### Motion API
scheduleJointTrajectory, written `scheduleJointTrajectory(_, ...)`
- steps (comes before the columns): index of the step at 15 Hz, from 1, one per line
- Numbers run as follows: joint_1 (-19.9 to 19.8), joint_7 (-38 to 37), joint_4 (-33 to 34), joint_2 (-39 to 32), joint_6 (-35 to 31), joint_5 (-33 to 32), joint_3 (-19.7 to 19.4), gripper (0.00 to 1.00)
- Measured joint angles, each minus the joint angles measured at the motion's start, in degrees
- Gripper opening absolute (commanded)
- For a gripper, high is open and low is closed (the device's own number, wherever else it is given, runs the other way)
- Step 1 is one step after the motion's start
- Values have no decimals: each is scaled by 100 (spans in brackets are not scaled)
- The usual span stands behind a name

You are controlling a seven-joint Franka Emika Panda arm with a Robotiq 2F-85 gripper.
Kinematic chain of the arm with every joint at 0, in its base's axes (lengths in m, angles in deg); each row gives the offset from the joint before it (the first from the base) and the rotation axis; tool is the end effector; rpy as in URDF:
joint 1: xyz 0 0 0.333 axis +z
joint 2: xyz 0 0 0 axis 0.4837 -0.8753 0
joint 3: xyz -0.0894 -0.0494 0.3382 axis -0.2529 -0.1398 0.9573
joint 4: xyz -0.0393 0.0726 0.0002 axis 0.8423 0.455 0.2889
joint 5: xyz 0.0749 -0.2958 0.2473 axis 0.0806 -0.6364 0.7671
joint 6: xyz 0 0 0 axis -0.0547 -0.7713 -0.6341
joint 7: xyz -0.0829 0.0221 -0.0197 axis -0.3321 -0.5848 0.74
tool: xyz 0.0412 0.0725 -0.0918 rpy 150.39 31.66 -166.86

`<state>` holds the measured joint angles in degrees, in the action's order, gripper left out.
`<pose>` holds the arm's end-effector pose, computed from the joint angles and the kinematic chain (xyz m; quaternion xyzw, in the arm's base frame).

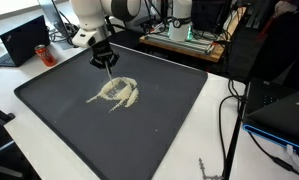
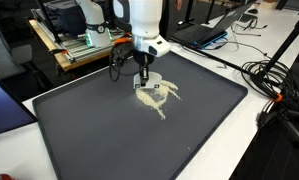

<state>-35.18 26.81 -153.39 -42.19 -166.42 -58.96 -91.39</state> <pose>0.6088 -0.0871 0.2403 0.8900 0.4550 -0.0157 0.0264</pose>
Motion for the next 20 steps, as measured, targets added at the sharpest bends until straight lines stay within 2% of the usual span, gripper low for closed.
scheduleJointTrajectory(9, -455, 13, 325, -593, -168, 11, 232, 1)
scheduleJointTrajectory(16, -502, -116, 394, -683, -198, 18, 250, 1)
scheduleJointTrajectory(20, -511, -440, 461, -743, -308, 28, 241, 1)
